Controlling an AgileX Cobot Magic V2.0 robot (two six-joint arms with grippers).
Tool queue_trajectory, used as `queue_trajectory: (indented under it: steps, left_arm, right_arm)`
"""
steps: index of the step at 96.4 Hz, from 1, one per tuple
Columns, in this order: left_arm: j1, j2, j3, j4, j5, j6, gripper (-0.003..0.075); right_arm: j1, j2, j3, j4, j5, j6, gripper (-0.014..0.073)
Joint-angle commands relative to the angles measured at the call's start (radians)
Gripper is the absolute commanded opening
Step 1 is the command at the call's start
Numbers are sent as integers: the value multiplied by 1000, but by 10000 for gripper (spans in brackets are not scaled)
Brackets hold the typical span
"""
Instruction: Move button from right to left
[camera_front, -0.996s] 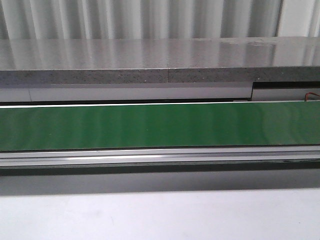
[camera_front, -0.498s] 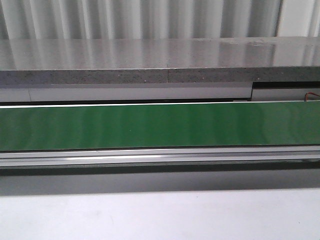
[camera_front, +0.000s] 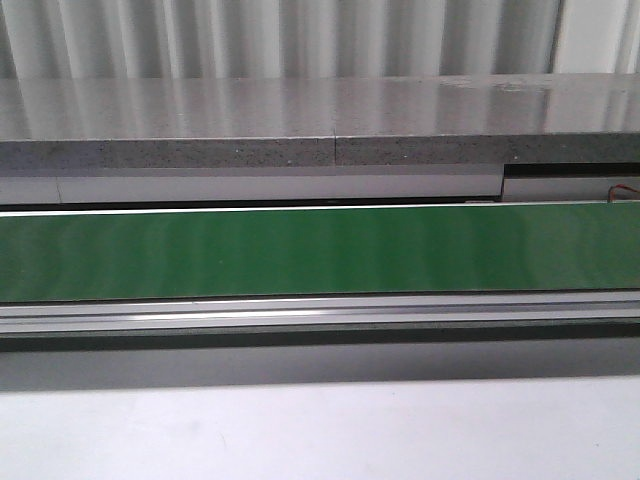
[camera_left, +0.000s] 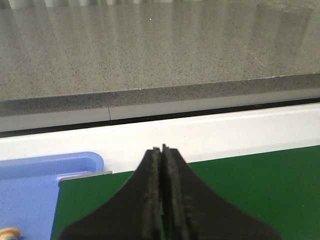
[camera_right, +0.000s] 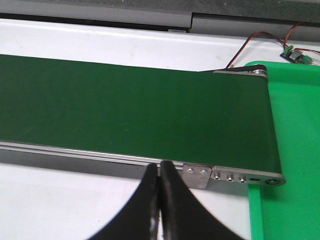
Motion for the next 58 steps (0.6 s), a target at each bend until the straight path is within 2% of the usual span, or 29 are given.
queue_trajectory:
  steps: [1, 19, 39, 45, 58]
  left_arm:
    - [-57, -18, -24, 110, -114, -127, -20]
    - [-138, -53, 46, 480, -255, -485, -20]
    - [-140, -126, 209, 721, -458, -749, -20]
    - [-140, -160, 256, 770, -496, -790, -20]
    - [-140, -261, 360, 770, -520, -795, -20]
  right_arm:
    - [0, 3, -27, -1, -73, -9, -67]
    - [0, 3, -27, -1, -73, -9, -67]
    - [0, 3, -27, -1, -73, -9, -67]
    - [0, 3, -27, -1, -73, -9, -67]
    - [0, 3, -27, -1, -73, -9, -67]
